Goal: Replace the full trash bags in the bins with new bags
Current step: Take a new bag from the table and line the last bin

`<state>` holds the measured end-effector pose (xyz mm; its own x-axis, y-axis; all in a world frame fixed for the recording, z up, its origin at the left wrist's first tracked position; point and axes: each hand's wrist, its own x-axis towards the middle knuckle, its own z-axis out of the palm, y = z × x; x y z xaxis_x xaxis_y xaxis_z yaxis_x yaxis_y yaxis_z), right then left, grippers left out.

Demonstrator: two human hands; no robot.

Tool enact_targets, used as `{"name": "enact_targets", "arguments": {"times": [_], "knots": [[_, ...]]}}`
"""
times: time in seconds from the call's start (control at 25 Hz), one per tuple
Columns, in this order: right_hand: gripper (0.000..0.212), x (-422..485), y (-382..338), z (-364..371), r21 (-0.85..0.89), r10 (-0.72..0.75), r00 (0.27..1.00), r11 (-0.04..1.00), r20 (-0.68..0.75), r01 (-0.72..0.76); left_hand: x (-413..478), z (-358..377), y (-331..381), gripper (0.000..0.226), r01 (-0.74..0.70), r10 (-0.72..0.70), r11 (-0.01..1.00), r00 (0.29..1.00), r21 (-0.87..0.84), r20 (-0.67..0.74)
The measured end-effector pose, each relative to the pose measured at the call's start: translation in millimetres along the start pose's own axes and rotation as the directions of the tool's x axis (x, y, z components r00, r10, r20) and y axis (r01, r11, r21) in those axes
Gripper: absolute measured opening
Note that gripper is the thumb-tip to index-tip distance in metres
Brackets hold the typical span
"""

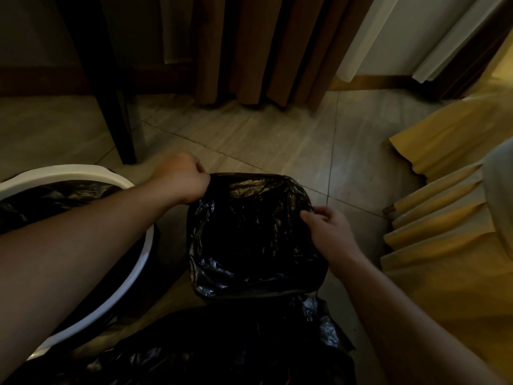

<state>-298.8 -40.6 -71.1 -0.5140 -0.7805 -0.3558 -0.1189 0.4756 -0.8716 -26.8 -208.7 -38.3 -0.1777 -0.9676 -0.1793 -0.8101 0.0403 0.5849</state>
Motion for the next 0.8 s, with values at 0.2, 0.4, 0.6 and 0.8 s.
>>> {"name": "enact_targets", "arguments": {"times": [0.2,0.4,0.6,0.8], "knots": [[0.020,2,-9,12,-0.231,-0.090,0.996,0.969,-0.015,0.084,-15,4,-9,0.023,0.055,-0.047,0.995,0.994,-0.081,0.095],[0.012,9,-29,2,-0.084,-0.082,0.996,0.993,0.034,0.085,-29,-4,1,0.058,0.122,-0.107,0.975,0.990,-0.187,0.090],[0.015,-56,25,-6,-0.009,-0.069,0.982,0.998,-0.174,0.068,-104,27,8,0.080,0.239,-0.190,0.813,0.971,-0.532,0.146],[0.023,-79,42,4,0.156,-0.013,0.975,0.987,-0.223,0.048,-148,49,-10,0.092,0.297,-0.218,0.767,0.954,-0.569,0.203]]}}
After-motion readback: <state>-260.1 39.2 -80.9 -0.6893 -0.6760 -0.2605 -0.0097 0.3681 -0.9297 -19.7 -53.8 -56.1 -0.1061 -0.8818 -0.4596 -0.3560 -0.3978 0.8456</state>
